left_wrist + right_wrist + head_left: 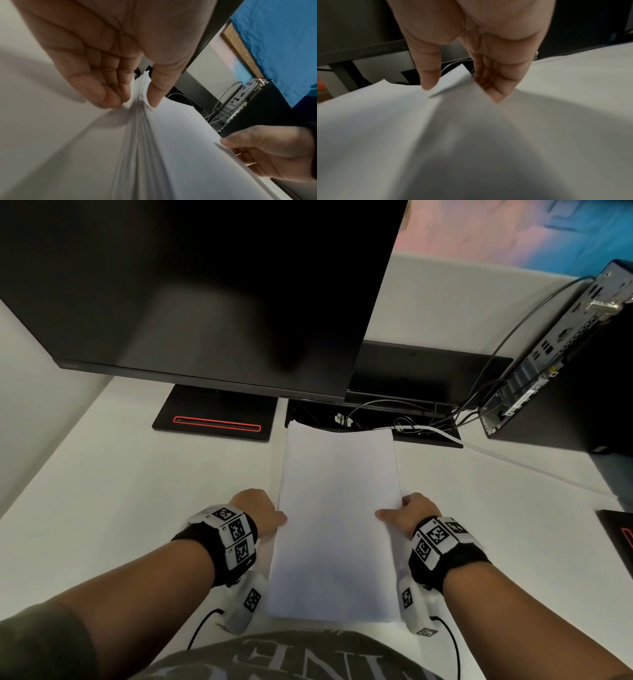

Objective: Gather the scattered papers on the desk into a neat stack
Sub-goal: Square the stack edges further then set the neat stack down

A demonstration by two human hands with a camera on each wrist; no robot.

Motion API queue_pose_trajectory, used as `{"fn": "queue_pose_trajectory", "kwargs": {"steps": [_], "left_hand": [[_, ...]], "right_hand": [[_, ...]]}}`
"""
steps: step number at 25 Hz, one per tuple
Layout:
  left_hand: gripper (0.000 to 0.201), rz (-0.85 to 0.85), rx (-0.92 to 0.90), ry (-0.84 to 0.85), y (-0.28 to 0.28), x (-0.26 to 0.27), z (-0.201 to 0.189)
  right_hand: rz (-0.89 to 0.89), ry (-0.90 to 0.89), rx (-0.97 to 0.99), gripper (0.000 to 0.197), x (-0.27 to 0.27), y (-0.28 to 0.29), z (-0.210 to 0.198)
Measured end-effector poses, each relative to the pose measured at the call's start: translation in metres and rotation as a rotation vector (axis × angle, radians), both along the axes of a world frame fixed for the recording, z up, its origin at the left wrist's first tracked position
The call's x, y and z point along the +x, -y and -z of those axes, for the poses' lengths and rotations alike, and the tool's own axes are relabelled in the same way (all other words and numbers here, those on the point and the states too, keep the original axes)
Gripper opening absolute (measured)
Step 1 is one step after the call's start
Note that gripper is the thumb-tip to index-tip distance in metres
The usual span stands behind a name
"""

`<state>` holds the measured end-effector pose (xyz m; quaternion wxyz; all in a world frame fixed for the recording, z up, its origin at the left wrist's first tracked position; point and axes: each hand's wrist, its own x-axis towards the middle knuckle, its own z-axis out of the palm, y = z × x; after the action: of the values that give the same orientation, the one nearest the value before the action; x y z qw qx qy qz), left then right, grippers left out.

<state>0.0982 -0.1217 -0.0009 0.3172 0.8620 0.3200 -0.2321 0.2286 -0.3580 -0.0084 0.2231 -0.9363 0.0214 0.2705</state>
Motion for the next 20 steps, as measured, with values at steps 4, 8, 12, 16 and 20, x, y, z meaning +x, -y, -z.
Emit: {"fn": "queue_pose_trajectory", "kwargs": {"steps": [4, 8, 12, 16, 20], "left_hand": [[0.024, 0.05, 0.092, 0.023, 0.007, -0.001, -0.001], [0.027, 0.035, 0.117, 0.006, 0.015, 0.003, -0.001], [0.035, 0.017, 0.121, -0.003, 0.018, 0.007, 0.0], [0.039, 0.023, 0.138, -0.009, 0.017, 0.01, 0.002], [0.041, 0.029, 0.163, -0.029, 0.017, 0.013, 0.001]], "right_hand": [[-0.03, 0.027, 0.09, 0.025, -0.016, 0.008, -0.005], [-0.052, 0.009, 0.12, 0.016, -0.023, 0.007, -0.005], [-0.064, 0.011, 0.124, 0.013, -0.022, 0.007, -0.007], [-0.065, -0.005, 0.122, 0.018, -0.022, 0.008, -0.009], [-0.088, 0.004, 0.109, 0.018, -0.022, 0.008, -0.011]]}}
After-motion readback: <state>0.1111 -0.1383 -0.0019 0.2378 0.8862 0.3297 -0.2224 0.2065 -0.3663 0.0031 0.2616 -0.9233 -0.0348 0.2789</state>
